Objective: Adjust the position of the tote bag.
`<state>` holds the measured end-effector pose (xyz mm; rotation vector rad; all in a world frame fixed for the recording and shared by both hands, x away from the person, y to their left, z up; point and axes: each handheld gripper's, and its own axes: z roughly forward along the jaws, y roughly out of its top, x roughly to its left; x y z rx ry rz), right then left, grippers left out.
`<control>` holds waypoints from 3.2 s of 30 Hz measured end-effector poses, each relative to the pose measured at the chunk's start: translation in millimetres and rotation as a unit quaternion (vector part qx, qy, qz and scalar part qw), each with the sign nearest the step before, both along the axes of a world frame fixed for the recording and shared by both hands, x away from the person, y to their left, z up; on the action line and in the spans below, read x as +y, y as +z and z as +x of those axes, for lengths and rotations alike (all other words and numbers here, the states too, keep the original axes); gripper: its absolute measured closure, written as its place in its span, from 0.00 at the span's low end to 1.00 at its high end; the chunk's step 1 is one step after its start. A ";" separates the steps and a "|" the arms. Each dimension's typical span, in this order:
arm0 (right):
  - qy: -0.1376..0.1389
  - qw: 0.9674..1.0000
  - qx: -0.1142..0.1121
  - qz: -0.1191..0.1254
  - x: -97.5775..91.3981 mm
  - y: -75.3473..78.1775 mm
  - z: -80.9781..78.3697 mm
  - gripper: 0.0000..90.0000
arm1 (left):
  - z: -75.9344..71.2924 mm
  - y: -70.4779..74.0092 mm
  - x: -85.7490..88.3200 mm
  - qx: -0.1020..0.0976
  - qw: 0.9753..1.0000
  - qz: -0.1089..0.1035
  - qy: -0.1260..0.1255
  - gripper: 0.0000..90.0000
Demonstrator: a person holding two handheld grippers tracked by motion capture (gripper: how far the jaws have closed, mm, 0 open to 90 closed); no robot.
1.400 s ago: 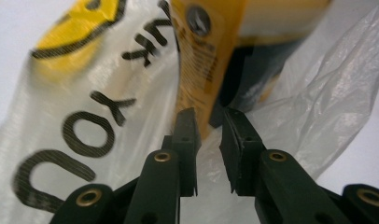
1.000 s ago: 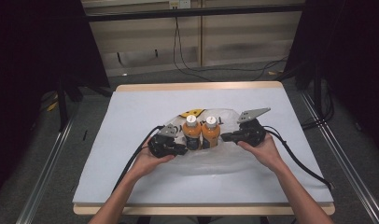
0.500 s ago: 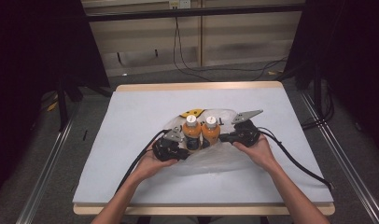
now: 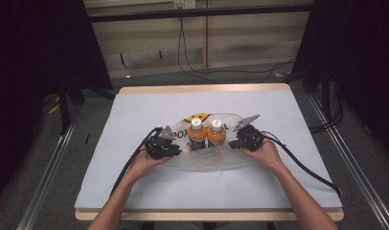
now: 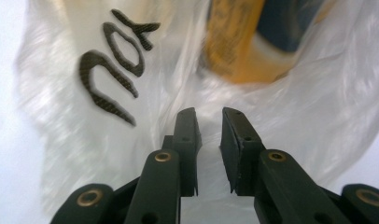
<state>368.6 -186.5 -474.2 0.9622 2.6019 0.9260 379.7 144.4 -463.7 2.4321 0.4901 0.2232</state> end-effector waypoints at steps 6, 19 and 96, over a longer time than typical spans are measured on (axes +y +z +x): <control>-0.007 0.998 -0.013 -0.055 -4.1 4.4 0.8 1.00 | 2.7 -3.1 6.3 -0.027 0.999 0.038 0.014 0.86; -0.025 0.987 -0.008 -0.161 -32.7 11.9 1.4 1.00 | 9.2 -2.6 24.1 -0.025 0.998 0.050 0.030 0.88; -0.045 0.997 -0.046 0.042 -92.1 39.4 -15.9 1.00 | -12.9 30.6 50.1 0.012 0.991 -0.135 0.014 0.99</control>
